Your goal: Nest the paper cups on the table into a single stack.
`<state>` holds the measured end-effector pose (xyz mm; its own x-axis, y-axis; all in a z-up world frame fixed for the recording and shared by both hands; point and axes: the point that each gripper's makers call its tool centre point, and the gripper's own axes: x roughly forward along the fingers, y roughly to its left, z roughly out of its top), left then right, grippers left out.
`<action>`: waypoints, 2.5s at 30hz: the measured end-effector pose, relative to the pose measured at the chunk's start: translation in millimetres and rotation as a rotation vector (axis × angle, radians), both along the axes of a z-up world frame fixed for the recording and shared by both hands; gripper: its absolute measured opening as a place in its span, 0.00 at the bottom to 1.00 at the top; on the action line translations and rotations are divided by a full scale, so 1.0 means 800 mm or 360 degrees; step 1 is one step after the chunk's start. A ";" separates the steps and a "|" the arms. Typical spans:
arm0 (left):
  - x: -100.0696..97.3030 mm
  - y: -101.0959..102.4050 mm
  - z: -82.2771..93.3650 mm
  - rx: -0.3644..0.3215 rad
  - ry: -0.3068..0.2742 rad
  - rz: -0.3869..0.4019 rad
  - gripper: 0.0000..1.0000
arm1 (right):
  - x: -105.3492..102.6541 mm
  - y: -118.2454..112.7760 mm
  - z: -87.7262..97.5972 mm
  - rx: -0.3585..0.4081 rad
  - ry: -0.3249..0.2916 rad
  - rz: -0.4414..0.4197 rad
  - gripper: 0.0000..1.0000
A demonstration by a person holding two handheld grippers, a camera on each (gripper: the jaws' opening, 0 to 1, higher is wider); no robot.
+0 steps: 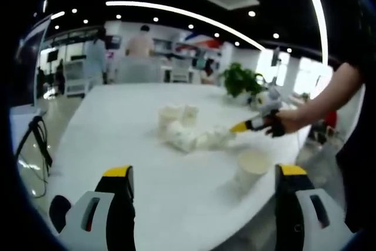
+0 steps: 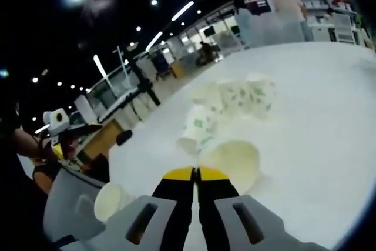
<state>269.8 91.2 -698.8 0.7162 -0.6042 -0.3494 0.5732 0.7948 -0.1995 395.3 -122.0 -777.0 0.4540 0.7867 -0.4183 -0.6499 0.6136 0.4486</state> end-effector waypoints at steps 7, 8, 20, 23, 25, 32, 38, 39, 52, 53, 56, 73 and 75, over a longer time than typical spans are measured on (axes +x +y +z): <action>-0.001 -0.006 0.002 0.0001 -0.0009 -0.0019 1.00 | -0.012 -0.006 0.013 0.0034 0.0005 -0.0013 0.00; -0.001 -0.008 0.002 0.0005 -0.0009 -0.0025 1.00 | -0.013 -0.006 0.016 0.0036 0.0001 -0.0014 0.00; 0.010 -0.030 0.016 0.0011 -0.0040 -0.0108 1.00 | -0.023 -0.018 0.059 0.0070 -0.0054 0.0005 0.00; 0.013 -0.032 0.017 0.0014 -0.0049 -0.0119 1.00 | -0.022 -0.022 0.082 0.0116 -0.0118 -0.0017 0.00; 0.013 -0.033 0.016 0.0018 -0.0051 -0.0128 1.00 | -0.022 -0.026 0.094 0.0142 -0.0120 -0.0034 0.00; 0.016 -0.041 0.017 0.0009 -0.0056 -0.0136 1.00 | -0.025 -0.033 0.130 0.0137 -0.0185 -0.0033 0.00; 0.017 -0.045 0.019 0.0004 -0.0063 -0.0141 1.00 | -0.029 -0.036 0.162 0.0198 -0.0211 -0.0027 0.00; 0.016 -0.046 0.020 -0.0001 -0.0064 -0.0141 1.00 | -0.029 -0.037 0.166 0.0199 -0.0213 -0.0028 0.00; 0.008 -0.048 0.016 -0.0006 -0.0055 -0.0146 1.00 | -0.043 -0.026 0.232 0.0177 -0.0348 0.0085 0.00; 0.008 -0.048 0.016 -0.0009 -0.0056 -0.0144 1.00 | -0.044 -0.025 0.233 0.0165 -0.0359 0.0096 0.00; 0.007 -0.049 0.015 -0.0013 -0.0054 -0.0144 1.00 | -0.048 -0.023 0.235 0.0119 -0.0378 0.0135 0.00; 0.008 -0.047 0.012 -0.0020 -0.0049 -0.0130 1.00 | -0.068 -0.015 0.261 -0.0091 -0.0535 0.0319 0.00; 0.008 -0.047 0.011 -0.0022 -0.0050 -0.0126 1.00 | -0.067 -0.016 0.270 -0.0092 -0.0538 0.0324 0.00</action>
<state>276.0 53.3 -689.9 0.6764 -0.6641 -0.3186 0.6404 0.7439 -0.1909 341.6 -134.4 -561.0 0.4107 0.8545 -0.3181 -0.8660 0.4747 0.1573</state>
